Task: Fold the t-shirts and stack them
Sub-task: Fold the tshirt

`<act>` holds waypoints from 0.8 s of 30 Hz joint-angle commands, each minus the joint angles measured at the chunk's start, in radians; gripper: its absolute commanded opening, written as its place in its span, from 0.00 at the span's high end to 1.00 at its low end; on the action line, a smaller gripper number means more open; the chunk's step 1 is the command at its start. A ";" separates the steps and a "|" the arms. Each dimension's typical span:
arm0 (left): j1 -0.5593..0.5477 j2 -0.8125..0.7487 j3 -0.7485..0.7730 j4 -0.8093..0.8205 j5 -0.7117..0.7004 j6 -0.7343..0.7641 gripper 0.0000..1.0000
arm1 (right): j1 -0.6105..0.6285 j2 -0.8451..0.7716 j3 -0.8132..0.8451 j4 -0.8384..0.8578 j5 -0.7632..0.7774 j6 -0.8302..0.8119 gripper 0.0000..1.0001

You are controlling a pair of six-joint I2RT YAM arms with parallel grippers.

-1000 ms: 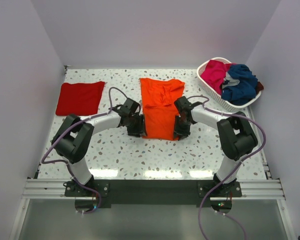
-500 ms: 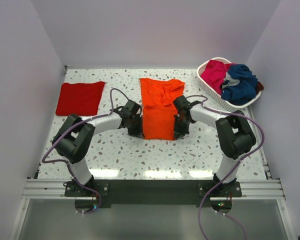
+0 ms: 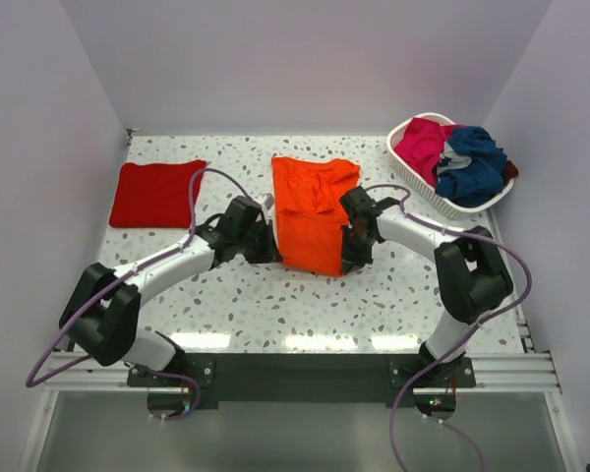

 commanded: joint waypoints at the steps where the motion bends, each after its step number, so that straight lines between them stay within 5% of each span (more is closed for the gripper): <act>1: -0.003 -0.050 -0.036 0.032 -0.001 0.026 1.00 | 0.015 -0.095 0.017 -0.072 0.026 -0.010 1.00; 12: -0.009 -0.292 -0.124 -0.002 0.012 0.074 1.00 | 0.053 -0.275 0.004 -0.209 0.054 0.014 1.00; 24: -0.022 -0.552 -0.159 -0.218 0.079 0.078 1.00 | 0.210 -0.447 0.044 -0.400 0.083 0.129 1.00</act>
